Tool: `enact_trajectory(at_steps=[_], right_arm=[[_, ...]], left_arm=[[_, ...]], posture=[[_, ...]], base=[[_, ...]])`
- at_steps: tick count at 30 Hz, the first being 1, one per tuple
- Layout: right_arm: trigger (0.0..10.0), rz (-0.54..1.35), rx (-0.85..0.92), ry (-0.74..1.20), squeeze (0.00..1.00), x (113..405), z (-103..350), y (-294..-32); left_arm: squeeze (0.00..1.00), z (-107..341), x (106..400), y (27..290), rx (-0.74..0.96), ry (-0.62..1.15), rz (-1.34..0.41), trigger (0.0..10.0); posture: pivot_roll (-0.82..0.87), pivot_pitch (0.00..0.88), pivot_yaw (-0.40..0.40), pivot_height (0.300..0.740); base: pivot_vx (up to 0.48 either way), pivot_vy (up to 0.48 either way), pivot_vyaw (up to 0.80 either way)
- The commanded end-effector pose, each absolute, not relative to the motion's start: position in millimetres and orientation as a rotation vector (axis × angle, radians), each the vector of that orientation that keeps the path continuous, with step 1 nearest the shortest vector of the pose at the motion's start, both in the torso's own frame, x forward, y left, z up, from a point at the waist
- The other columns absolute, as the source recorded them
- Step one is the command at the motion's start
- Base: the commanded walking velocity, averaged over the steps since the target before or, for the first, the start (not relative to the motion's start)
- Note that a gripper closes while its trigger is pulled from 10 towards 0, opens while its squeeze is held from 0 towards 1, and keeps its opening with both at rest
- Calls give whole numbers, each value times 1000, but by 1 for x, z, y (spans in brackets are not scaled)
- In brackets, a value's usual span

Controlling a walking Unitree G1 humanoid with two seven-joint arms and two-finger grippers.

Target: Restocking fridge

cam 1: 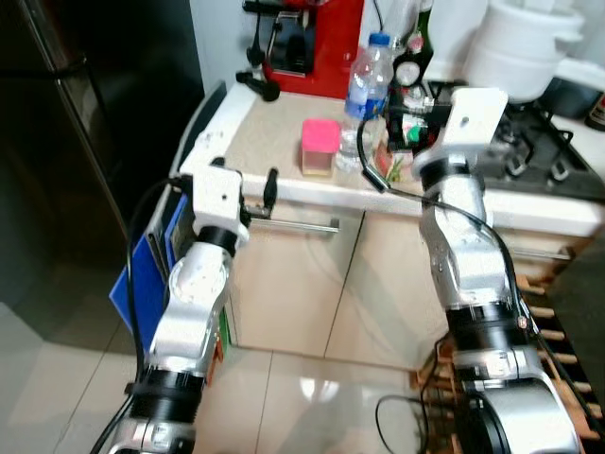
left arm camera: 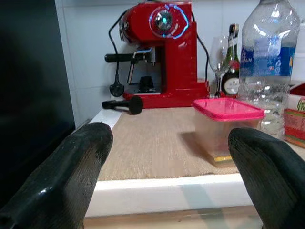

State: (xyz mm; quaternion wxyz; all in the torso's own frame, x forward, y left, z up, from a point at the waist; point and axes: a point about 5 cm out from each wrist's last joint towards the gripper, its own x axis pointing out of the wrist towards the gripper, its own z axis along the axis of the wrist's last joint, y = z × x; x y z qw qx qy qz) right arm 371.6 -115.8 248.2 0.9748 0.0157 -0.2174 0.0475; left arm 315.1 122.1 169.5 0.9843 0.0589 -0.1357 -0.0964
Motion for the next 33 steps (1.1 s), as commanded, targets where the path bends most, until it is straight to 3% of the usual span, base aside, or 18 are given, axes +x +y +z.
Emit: enact_trajectory(at_steps=[1, 14, 33], right_arm=[[10000, 98, 59, -412, 0, 383, 257, -119], [10000, 137, 66, -526, 0, 405, 320, -106], [10000, -96, 25, -455, 0, 421, 330, -147]], left_arm=[[0, 179, 311, 112, 147, -314, -235, 10000], [0, 175, 289, 133, 176, -276, -175, 10000], [0, 168, 278, 132, 166, -209, -201, 10000]], posture=[[67, 0, -74, 740], [179, 0, -92, 740], [166, 23, -72, 740]], base=[[0, 0, 0], [0, 0, 0], [0, 0, 0]])
